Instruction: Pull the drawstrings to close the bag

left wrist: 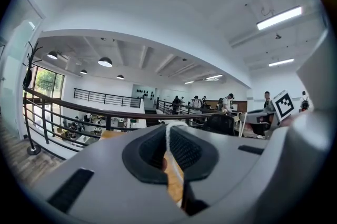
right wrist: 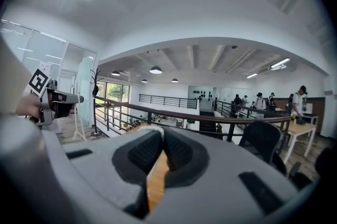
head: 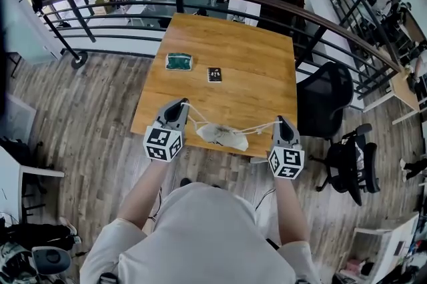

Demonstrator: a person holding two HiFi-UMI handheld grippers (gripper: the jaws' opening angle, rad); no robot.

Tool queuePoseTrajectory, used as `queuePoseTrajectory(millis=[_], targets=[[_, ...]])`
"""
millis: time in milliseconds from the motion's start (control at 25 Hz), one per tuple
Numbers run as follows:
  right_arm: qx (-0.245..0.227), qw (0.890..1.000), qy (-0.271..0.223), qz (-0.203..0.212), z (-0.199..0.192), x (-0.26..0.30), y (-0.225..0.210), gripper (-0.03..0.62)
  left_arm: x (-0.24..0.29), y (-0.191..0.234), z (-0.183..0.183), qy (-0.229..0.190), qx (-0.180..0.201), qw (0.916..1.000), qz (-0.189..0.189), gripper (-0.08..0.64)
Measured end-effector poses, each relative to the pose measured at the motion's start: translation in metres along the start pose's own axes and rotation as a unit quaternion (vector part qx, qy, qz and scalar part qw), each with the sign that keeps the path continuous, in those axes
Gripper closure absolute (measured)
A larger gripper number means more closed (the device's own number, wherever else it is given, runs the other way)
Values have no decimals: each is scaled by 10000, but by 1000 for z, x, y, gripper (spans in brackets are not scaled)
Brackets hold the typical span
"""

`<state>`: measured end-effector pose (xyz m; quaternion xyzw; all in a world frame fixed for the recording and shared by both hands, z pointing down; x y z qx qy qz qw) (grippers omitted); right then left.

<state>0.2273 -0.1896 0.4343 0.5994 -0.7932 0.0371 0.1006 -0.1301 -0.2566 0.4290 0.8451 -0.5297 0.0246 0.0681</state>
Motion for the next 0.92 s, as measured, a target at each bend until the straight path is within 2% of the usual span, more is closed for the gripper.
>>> queuePoseTrajectory(millis=[920], targets=[[-112, 9999, 68, -10, -3, 6, 6, 588, 1, 3, -9, 94, -56, 9999, -99, 568]])
Point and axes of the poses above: the fingertips, and each gripper's own axes: x forward along the fingers, y to its left, z out of its top, the point moved 8 cm from there along -x, backward along the fingers, and after that the axes turned 8 degrees about z, right-handed, at the moved point
